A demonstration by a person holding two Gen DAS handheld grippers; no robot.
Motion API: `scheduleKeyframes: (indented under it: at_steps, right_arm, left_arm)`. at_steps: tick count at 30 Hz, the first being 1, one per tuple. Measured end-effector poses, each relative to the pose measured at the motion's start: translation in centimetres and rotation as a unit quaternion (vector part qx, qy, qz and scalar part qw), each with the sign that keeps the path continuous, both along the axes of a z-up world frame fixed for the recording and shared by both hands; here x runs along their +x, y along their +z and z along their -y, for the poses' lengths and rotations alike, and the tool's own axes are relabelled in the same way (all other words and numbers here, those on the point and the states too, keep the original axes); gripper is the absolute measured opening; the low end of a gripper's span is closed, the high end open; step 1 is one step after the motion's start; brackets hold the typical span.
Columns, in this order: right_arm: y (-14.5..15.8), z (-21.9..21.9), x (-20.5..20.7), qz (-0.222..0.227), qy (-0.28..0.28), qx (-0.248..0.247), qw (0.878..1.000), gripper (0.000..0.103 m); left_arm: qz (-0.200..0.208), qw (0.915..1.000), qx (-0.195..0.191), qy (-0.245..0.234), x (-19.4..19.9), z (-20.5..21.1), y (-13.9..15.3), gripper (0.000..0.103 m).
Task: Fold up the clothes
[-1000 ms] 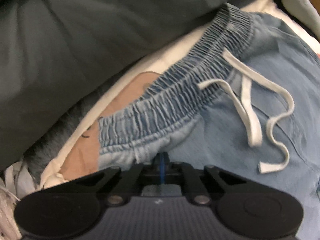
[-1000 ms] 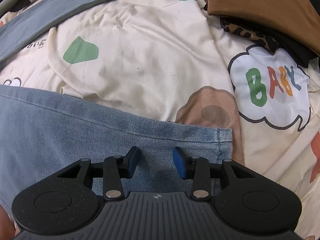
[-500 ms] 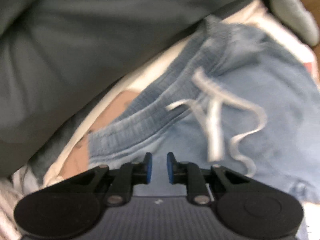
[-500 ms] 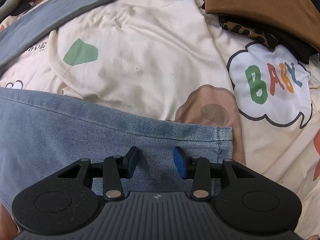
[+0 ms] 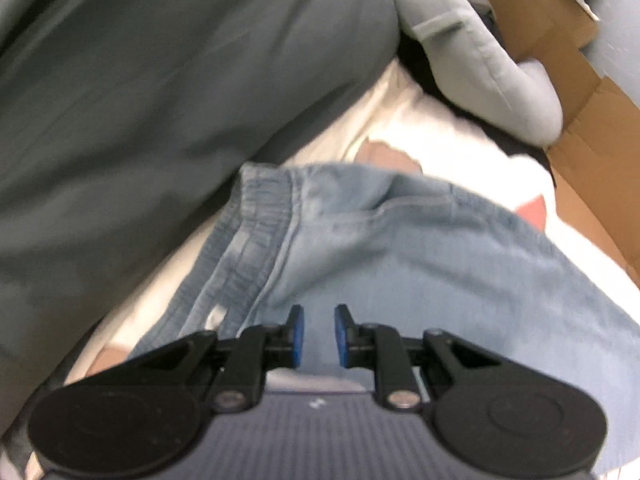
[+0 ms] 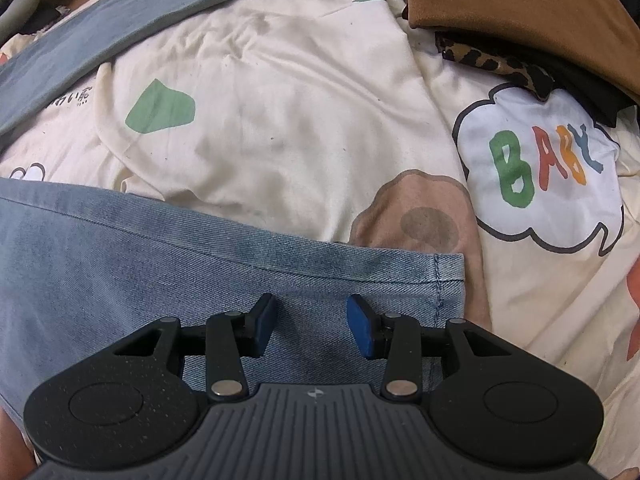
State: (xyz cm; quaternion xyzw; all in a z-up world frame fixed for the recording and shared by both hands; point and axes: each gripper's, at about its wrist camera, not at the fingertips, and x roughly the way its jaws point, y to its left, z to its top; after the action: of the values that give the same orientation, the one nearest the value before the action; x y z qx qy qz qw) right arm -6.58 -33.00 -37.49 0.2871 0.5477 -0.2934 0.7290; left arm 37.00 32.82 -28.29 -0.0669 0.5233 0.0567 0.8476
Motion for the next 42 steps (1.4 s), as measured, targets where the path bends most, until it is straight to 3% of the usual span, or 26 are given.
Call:
scheduleKeyframes:
  at_steps: [9, 12, 16, 21, 24, 26, 28, 31, 36, 42]
  right_arm:
    - [0.0, 0.3, 0.3, -0.004, 0.019, 0.004, 1.0, 0.048]
    - [0.0, 0.3, 0.4, -0.002, 0.023, 0.004, 1.0, 0.048]
    - [0.0, 0.1, 0.4, 0.001, 0.026, 0.002, 1.0, 0.05]
    - [-0.1, -0.4, 0.7, 0.006, 0.032, 0.003, 0.999, 0.062]
    - [-0.4, -0.9, 1.3, 0.006, 0.047, 0.004, 0.999, 0.076]
    - [-0.6, -1.2, 1.6, 0.007, 0.055, 0.005, 0.998, 0.086]
    - [-0.7, -1.3, 1.7, 0.01, 0.053, 0.007, 0.999, 0.089]
    - [-0.7, -1.4, 1.8, 0.013, 0.053, 0.008, 0.998, 0.088]
    - [-0.6, -1.6, 1.8, 0.012, 0.054, 0.005, 0.998, 0.083]
    - [-0.1, -1.3, 1.3, 0.003, 0.042, 0.006, 0.999, 0.065]
  left_arm:
    - [0.006, 0.9996, 0.024, 0.012, 5.0, 0.3, -2.8, 0.017]
    - [0.011, 0.9987, 0.048, 0.012, 5.9, 0.5, -3.7, 0.016]
    - [0.003, 0.9971, 0.073, 0.022, 7.0, 0.5, -4.8, 0.006]
    - [0.022, 0.995, 0.094, 0.027, 6.4, 0.9, -4.1, 0.003]
    - [0.043, 0.9947, 0.093, 0.008, 4.9, 1.5, -2.6, 0.011]
    - [0.049, 0.9956, 0.079, -0.007, 3.8, 1.4, -1.7, 0.013]
    - [0.043, 0.9975, 0.055, -0.012, 2.7, 1.2, -1.3, 0.013]
    - [0.028, 0.9991, 0.03, -0.009, 1.6, 1.3, -1.5, 0.013]
    - [0.008, 0.9991, 0.041, -0.002, 1.5, 1.3, -3.7, 0.015]
    - [0.002, 0.9985, 0.051, 0.019, 3.1, 0.1, -6.0, 0.014]
